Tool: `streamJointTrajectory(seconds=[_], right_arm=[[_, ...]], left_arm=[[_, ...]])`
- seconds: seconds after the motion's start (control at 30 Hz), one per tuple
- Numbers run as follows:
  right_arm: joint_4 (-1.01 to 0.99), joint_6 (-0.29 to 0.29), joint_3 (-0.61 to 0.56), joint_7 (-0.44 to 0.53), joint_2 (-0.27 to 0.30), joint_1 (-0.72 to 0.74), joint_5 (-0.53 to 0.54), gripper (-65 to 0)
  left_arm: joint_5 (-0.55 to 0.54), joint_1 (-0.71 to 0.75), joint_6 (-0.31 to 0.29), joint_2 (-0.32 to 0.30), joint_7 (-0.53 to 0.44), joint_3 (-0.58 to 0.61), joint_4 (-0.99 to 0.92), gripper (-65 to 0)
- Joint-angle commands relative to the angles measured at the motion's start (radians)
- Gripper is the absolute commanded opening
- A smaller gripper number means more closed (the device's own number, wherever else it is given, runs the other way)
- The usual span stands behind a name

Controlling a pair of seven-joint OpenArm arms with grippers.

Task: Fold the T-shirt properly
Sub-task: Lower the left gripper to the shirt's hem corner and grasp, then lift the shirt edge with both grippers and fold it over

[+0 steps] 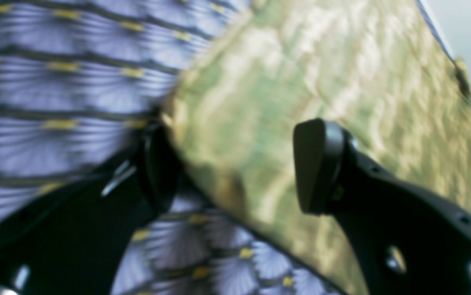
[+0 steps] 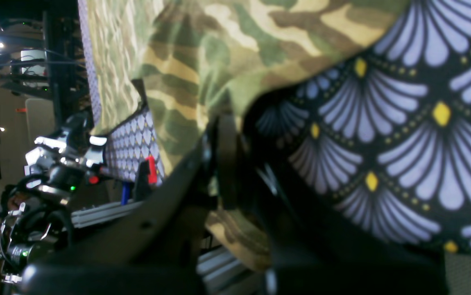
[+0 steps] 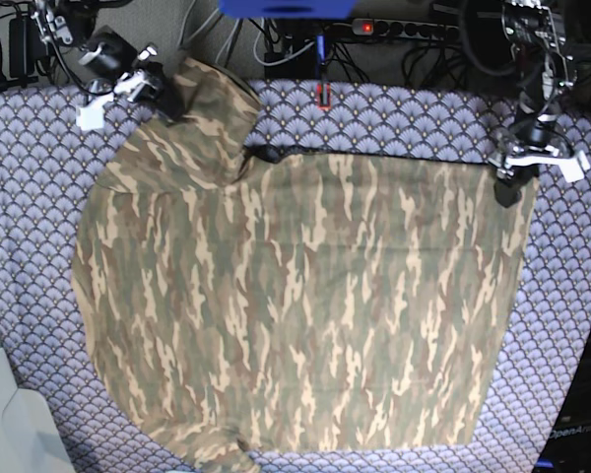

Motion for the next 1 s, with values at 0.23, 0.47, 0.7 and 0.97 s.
streamJointTrajectory(seconds=[0.23, 0.47, 0.7, 0.97], right_arm=[[0.012, 0.009, 0.004, 0.013, 0.010, -0.001, 0.014, -65.0], [0.012, 0.009, 0.008, 0.013, 0.012, -0.001, 0.013, -65.0], [0.023, 0.012, 0.008, 0.019, 0.052, -0.006, 0.014, -65.0], [0.100, 0.012, 0.014, 0.039, 0.078, -0.038, 0.014, -65.0]], left_arm=[[-0.004, 0.004, 0.010, -0.003, 0.037, 0.013, 0.004, -32.8], [-0.004, 0.015, 0.015, -0.013, 0.039, 0.013, 0.004, -65.0], [-0.002, 0.053, 0.016, -0.014, 0.039, 0.013, 0.014, -64.1], [-0.004, 0.134, 0.010, -0.048, 0.039, -0.024, 0.017, -64.1]])
